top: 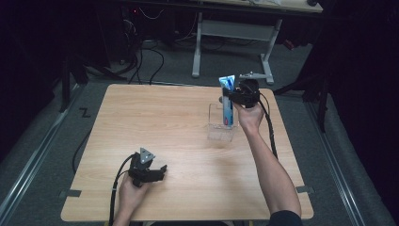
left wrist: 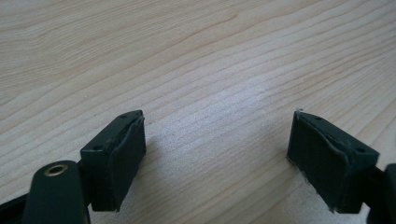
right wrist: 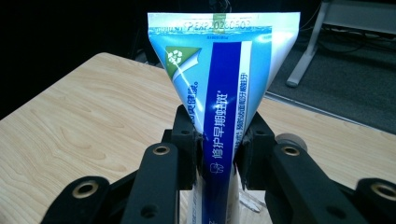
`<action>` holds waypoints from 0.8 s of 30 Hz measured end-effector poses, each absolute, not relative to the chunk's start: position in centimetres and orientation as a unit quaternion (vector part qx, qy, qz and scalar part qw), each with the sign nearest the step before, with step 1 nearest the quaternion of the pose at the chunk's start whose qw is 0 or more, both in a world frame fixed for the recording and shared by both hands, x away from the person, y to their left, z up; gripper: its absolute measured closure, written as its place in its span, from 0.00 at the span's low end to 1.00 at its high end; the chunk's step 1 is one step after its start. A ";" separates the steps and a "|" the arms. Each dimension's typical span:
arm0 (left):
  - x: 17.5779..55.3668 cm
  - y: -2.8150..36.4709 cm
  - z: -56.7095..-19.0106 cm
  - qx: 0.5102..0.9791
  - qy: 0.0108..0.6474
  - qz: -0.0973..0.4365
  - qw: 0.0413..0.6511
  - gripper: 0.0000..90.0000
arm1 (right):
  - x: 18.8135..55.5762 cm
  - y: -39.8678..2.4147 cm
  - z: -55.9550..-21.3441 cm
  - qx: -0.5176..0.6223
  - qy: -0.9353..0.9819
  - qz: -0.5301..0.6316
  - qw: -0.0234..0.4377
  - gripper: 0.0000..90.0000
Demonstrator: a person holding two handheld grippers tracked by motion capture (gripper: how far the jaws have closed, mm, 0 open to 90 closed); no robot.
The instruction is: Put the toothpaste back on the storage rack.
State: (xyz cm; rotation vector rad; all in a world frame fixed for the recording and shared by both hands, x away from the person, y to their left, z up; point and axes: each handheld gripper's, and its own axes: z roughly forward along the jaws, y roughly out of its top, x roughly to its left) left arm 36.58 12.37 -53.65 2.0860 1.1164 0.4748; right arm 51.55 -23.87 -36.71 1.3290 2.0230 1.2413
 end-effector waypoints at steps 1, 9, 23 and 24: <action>36.6 12.4 -53.6 0.808 0.432 0.184 0.356 0.22 | 51.5 -23.9 -36.8 0.479 0.728 0.445 0.208 0.80; 36.6 12.4 -53.6 0.808 0.432 0.183 0.356 0.22 | 51.3 -24.5 -37.2 0.489 0.724 0.440 0.205 0.80; 36.6 12.3 -53.6 0.807 0.433 0.184 0.357 0.22 | 50.5 -25.5 -39.0 0.509 0.722 0.427 0.196 0.79; 36.6 12.3 -53.6 0.807 0.433 0.184 0.357 0.22 | 50.5 -25.5 -39.0 0.509 0.722 0.427 0.196 0.79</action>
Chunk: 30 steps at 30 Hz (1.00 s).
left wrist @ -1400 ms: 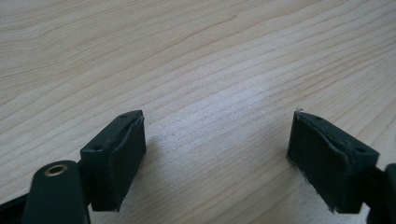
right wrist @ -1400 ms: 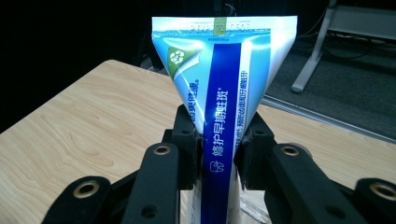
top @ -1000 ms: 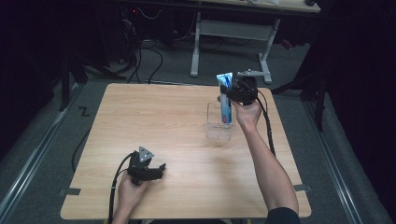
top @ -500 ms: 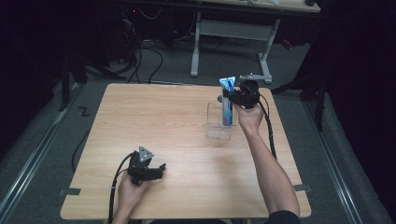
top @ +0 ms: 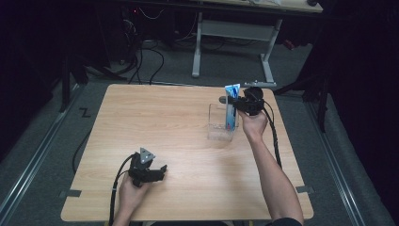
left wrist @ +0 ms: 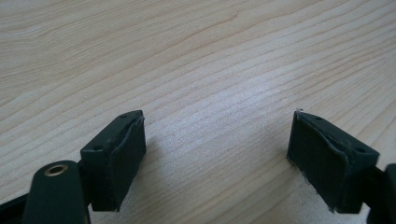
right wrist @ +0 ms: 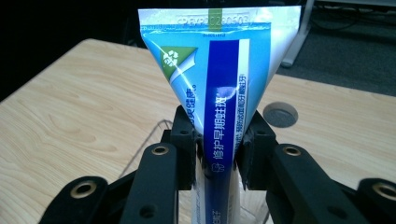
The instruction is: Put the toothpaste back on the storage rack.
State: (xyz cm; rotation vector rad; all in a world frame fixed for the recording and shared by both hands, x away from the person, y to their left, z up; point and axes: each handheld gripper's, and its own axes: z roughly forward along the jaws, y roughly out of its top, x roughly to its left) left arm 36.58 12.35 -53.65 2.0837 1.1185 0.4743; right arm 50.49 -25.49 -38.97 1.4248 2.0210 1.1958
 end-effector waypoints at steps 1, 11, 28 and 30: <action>36.6 12.3 -53.6 0.807 0.433 0.184 0.357 0.22 | 50.5 -25.4 -39.1 0.506 0.726 0.423 0.196 0.79; 36.6 12.4 -53.6 0.807 0.433 0.183 0.356 0.22 | 49.9 -25.6 -39.7 0.511 0.723 0.423 0.190 0.79; 36.6 12.4 -53.6 0.806 0.435 0.184 0.356 0.22 | 49.0 -26.6 -40.5 0.527 0.718 0.419 0.178 0.79; 36.6 12.4 -53.6 0.806 0.435 0.184 0.356 0.22 | 48.8 -26.8 -40.5 0.528 0.717 0.419 0.177 0.79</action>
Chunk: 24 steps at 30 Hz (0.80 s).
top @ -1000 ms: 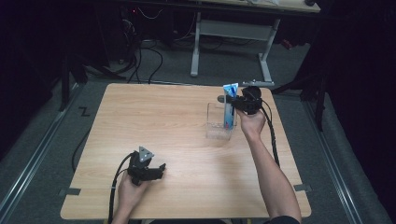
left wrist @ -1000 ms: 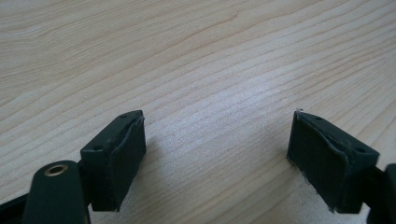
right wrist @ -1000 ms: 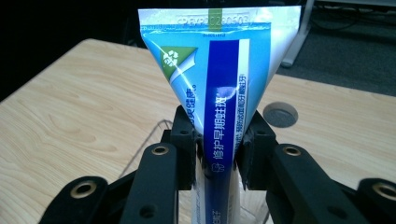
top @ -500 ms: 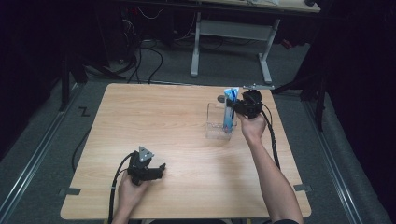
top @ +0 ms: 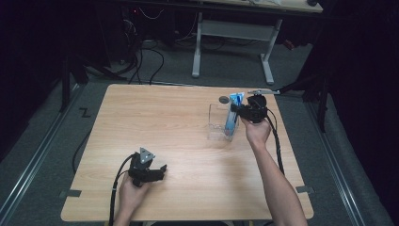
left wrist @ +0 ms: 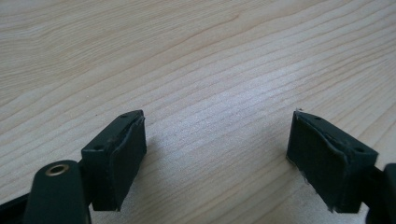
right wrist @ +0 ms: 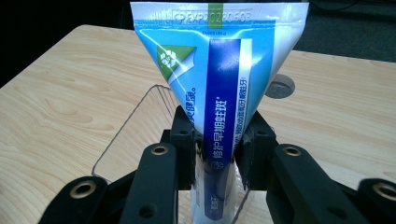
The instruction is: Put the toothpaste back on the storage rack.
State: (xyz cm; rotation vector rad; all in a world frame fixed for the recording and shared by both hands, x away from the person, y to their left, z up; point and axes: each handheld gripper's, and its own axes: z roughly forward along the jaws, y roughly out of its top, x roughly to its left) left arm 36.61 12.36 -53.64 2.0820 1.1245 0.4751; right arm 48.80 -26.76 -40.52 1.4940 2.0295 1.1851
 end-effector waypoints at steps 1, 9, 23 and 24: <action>36.6 12.4 -53.6 0.806 0.435 0.184 0.356 0.22 | 48.7 -26.8 -40.5 0.529 0.718 0.416 0.176 0.79; 36.6 12.4 -53.6 0.806 0.435 0.184 0.356 0.22 | 48.7 -27.0 -40.8 0.528 0.723 0.411 0.173 0.79; 36.7 12.3 -53.6 0.805 0.438 0.185 0.355 0.22 | 49.0 -27.4 -40.8 0.540 0.718 0.407 0.164 0.78; 36.7 12.3 -53.6 0.804 0.439 0.186 0.355 0.22 | 49.0 -27.4 -40.8 0.539 0.719 0.405 0.167 0.78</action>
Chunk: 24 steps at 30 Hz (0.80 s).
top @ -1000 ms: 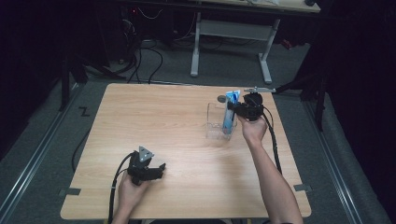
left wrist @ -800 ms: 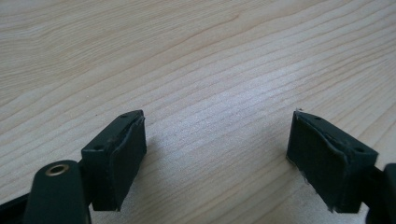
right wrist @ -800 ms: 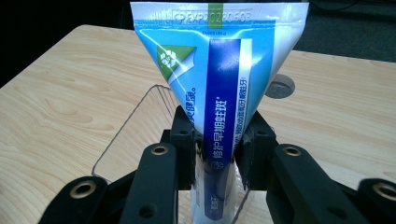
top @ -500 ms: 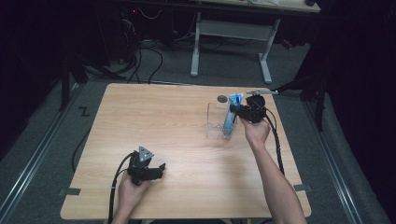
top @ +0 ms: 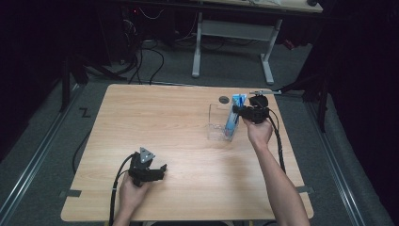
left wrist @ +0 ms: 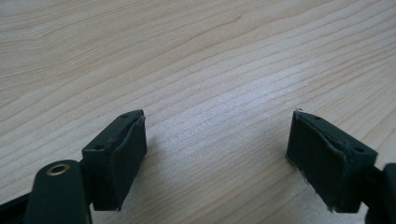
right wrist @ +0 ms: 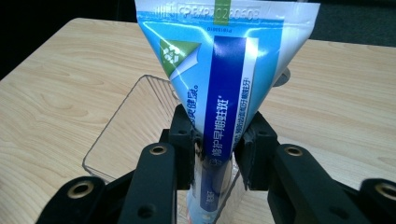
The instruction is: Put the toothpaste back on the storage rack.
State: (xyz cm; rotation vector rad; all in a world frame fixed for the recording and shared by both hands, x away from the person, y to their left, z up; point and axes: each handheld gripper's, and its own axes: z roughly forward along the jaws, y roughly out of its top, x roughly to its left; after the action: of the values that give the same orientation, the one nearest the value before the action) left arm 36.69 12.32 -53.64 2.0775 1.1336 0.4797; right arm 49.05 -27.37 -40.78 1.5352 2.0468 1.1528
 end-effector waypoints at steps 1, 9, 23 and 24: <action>36.7 12.3 -53.6 0.804 0.439 0.186 0.355 0.22 | 49.0 -27.4 -40.8 0.539 0.719 0.405 0.167 0.78; 36.6 12.4 -53.6 0.806 0.436 0.185 0.355 0.22 | 49.3 -27.6 -40.8 0.550 0.710 0.400 0.185 0.70; 36.6 12.3 -53.6 0.806 0.435 0.185 0.356 0.23 | 48.1 -28.6 -39.5 0.535 0.712 0.406 0.207 0.57; 36.6 12.3 -53.6 0.806 0.435 0.185 0.356 0.23 | 47.9 -28.6 -39.4 0.533 0.712 0.407 0.209 0.56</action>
State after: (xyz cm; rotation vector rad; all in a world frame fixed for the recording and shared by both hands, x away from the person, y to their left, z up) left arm 36.61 12.35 -53.64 2.0818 1.1229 0.4773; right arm 47.89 -28.59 -39.39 1.4833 1.9799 1.1322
